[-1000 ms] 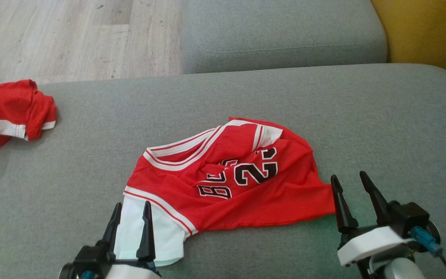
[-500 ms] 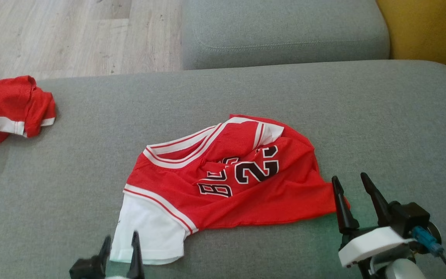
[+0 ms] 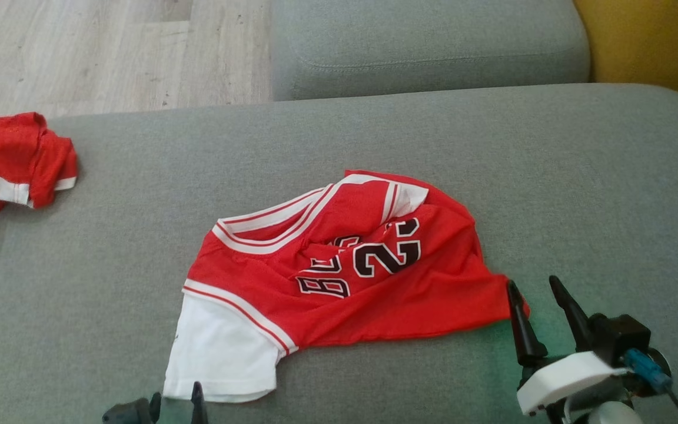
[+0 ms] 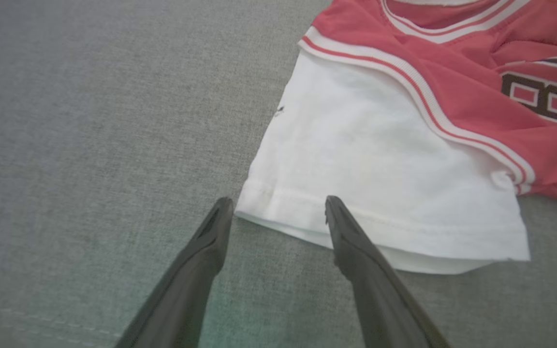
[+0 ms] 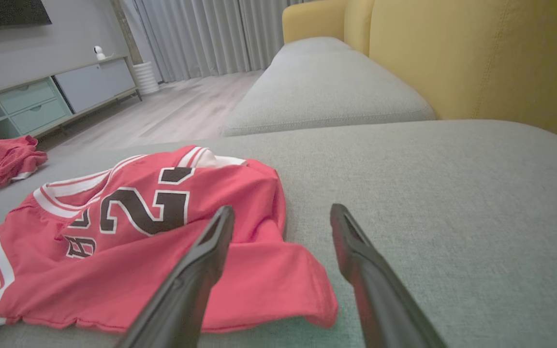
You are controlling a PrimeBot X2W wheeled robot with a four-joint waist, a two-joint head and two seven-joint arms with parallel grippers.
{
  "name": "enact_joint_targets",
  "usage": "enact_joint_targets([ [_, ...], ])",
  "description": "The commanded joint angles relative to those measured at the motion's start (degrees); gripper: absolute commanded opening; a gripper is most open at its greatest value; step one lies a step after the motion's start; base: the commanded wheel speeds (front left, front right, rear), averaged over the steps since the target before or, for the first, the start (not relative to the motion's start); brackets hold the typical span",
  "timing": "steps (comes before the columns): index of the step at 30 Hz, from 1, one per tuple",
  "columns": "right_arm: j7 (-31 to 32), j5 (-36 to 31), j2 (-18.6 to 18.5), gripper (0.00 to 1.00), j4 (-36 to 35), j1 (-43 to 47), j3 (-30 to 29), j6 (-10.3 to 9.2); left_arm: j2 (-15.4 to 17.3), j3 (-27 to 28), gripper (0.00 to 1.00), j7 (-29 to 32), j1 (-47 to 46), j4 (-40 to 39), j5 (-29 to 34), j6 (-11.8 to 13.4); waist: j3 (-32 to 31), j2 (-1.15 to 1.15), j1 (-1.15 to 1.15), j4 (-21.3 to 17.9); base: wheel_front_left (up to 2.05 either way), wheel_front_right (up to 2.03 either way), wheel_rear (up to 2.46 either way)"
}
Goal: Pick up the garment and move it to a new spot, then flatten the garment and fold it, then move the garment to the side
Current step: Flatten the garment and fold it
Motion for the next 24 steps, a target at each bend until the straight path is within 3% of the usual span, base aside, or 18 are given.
enact_joint_targets([
  [1, 0.1, 0.0, -0.2, 1.0, -1.2, -1.8, 0.7, 0.22, 0.0, 1.8, 1.0, -0.3, -3.4, -0.6, -0.5, -0.2, 0.1, 0.0, -0.01, -0.3, 0.0, 0.0, 0.0],
  [15, 0.6, -0.6, -0.2, 1.0, 0.4, -1.5, -1.0, 0.22, -0.7, 1.0, 0.98, -0.3, -6.6, 6.5, -2.3, -1.9, 0.6, 0.0, -0.01, -1.2, 0.0, 0.0, 0.0],
  [16, 0.8, -0.5, -0.2, 1.0, 0.7, -1.4, -1.1, 0.22, -0.7, 0.8, 0.49, -0.3, -6.8, 6.8, -2.3, -2.0, 0.6, 0.0, -0.01, -1.2, 0.0, 0.0, 0.0],
  [17, 1.0, -0.4, -0.2, 1.0, 1.1, -1.4, -1.2, 0.22, -0.8, 0.6, 0.19, -0.3, -7.0, 7.0, -2.3, -2.2, 0.6, 0.0, -0.01, -1.2, 0.0, 0.0, 0.0],
  [18, 1.4, -0.4, -0.2, 1.0, 1.5, -1.3, -1.5, 0.22, -0.8, 0.4, 0.0, -0.5, -7.3, 7.2, -2.4, -2.5, 0.6, 0.0, -0.01, -1.1, 0.0, 0.0, 0.0],
  [24, 3.4, 0.7, -0.2, 1.0, 4.1, -1.3, -2.6, 0.22, -0.8, -0.1, 0.0, -3.0, -8.2, 5.6, -2.1, -3.2, 0.4, 0.0, -0.01, -0.6, 0.0, 0.0, 0.0],
])
